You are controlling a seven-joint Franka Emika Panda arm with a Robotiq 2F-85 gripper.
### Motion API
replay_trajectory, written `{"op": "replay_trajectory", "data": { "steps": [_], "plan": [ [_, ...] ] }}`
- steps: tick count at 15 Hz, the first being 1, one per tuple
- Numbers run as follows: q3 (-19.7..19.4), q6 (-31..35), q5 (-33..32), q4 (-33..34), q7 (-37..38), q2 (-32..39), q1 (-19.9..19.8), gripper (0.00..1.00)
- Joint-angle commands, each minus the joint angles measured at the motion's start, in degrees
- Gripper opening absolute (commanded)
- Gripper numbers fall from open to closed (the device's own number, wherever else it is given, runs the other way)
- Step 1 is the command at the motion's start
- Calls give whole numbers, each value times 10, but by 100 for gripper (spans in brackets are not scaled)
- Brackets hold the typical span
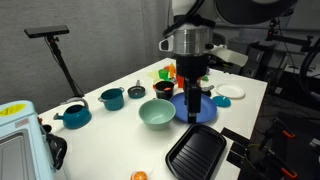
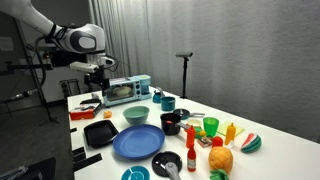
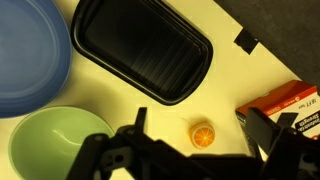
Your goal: Put the orange plushy in the green bowl, then pour out the orang plushy into the black pot
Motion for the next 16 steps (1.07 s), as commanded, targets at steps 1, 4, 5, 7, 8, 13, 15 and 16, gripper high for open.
{"op": "replay_trajectory", "data": {
  "steps": [1, 4, 5, 7, 8, 13, 15, 16],
  "plan": [
    [3, -3, -1, 3, 1, 1, -3, 100],
    [3, -5, -1, 5, 1, 1, -3, 100],
    [3, -5, -1, 5, 1, 1, -3, 100],
    [5, 24, 0, 12, 24, 18, 0, 100],
    [7, 41, -1, 19, 27, 33, 2, 100],
    [26, 84, -34, 98, 34, 152, 24, 100],
    [29, 95, -67, 137, 28, 197, 40, 100],
    [30, 96, -76, 160, 24, 220, 47, 100]
  ]
}}
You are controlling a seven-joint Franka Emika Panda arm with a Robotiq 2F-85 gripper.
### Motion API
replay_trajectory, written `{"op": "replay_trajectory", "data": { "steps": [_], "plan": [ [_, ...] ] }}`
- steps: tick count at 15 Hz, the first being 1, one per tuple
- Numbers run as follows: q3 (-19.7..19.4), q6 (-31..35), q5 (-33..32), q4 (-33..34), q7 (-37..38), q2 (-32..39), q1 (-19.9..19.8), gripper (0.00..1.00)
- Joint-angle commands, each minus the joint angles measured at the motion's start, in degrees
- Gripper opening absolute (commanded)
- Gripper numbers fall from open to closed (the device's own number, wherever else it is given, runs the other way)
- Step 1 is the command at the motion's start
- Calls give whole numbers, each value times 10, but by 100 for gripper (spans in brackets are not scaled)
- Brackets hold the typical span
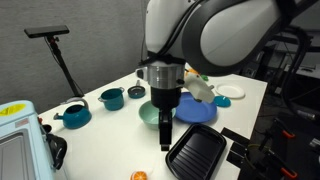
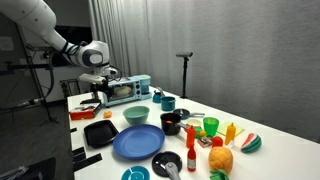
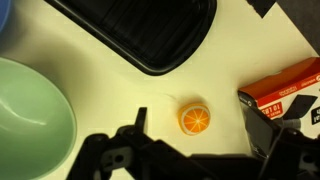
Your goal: Put the orange plushy in the green bowl, then pour out the orang plushy into the black pot
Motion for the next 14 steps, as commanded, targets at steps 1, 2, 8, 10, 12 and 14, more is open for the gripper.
{"op": "replay_trajectory", "data": {
  "steps": [1, 2, 8, 10, 12, 14],
  "plan": [
    [5, -4, -46, 105, 0, 98, 27, 100],
    [4, -6, -57, 129, -2, 118, 37, 100],
    [-6, -83, -126, 248, -16, 216, 91, 100],
    [-10, -124, -148, 284, -19, 244, 107, 100],
    [-12, -149, -166, 314, -24, 266, 118, 100],
    [-20, -162, -192, 339, -27, 284, 132, 100]
  ]
}}
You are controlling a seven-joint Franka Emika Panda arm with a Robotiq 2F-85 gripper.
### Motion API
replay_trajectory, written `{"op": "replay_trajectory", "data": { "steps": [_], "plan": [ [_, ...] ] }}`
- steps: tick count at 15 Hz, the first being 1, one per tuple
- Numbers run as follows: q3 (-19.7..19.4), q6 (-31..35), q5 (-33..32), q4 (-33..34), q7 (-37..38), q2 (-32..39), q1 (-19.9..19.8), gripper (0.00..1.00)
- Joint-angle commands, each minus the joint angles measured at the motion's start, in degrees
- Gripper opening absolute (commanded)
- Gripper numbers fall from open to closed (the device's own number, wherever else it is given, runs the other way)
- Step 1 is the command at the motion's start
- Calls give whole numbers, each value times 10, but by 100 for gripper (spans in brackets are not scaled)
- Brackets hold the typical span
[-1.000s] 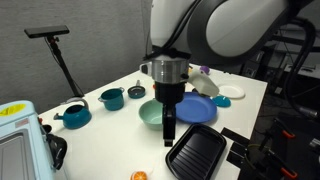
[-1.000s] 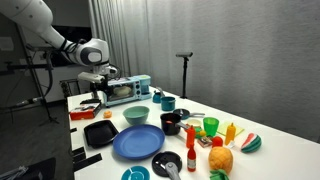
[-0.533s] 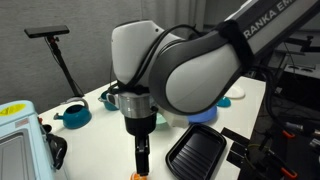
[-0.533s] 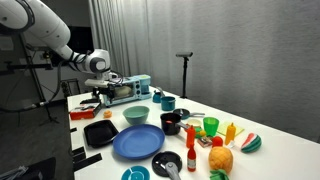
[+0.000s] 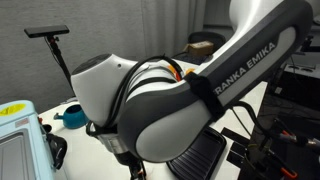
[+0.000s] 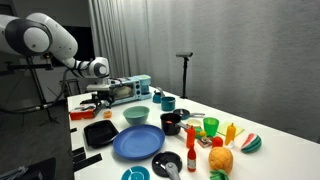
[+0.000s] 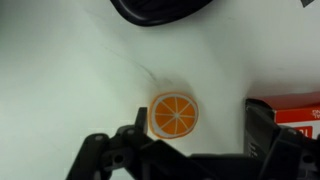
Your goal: Put the orange plushy in the green bowl, then pour out the orang plushy into the black pot
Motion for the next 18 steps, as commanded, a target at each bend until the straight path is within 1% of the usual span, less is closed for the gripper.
{"op": "replay_trajectory", "data": {
  "steps": [1, 5, 11, 12, 13, 14, 15, 16, 18],
  "plan": [
    [-15, -46, -41, 79, -20, 48, 27, 100],
    [-22, -82, -61, 115, -38, 73, 39, 100],
    [-22, -109, -54, 154, -65, 99, 38, 100],
    [-22, -113, -53, 159, -69, 103, 38, 99],
    [-20, -116, -50, 163, -74, 106, 36, 88],
    [-18, -119, -46, 167, -79, 110, 34, 84],
    [-15, -117, -42, 169, -84, 112, 31, 69],
    [-15, -117, -40, 173, -88, 115, 30, 60],
    [-16, -117, -40, 175, -92, 116, 31, 45]
  ]
}}
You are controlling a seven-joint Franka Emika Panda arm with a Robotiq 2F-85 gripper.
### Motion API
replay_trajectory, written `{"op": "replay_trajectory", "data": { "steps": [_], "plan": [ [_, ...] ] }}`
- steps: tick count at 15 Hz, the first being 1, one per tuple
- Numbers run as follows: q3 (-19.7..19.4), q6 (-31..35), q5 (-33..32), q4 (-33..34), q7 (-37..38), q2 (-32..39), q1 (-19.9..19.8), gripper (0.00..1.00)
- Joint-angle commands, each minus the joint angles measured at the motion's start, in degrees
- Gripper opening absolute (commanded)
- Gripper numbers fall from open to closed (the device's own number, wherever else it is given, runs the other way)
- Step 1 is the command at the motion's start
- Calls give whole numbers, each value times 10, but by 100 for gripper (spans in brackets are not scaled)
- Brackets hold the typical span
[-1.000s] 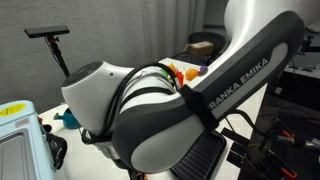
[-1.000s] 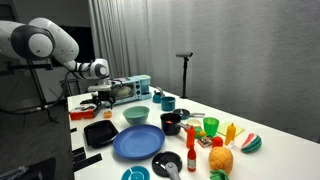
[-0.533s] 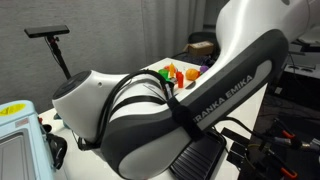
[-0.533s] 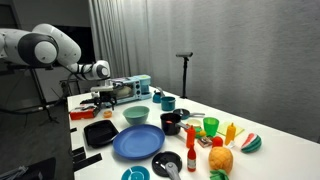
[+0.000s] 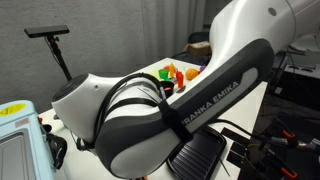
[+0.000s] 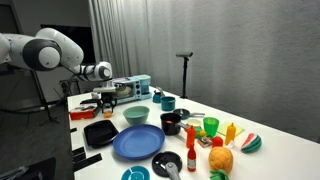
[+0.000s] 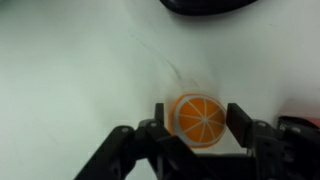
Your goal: Put the orange plushy in the green bowl, then pour out the orang plushy into the black pot
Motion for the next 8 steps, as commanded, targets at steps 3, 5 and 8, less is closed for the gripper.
{"op": "replay_trajectory", "data": {
  "steps": [3, 5, 8],
  "plan": [
    [2, -21, 8, 30, -28, 14, -2, 21],
    [2, -20, 8, 26, -28, 9, -4, 7],
    [2, -18, 7, 18, -20, -6, -12, 0]
  ]
}}
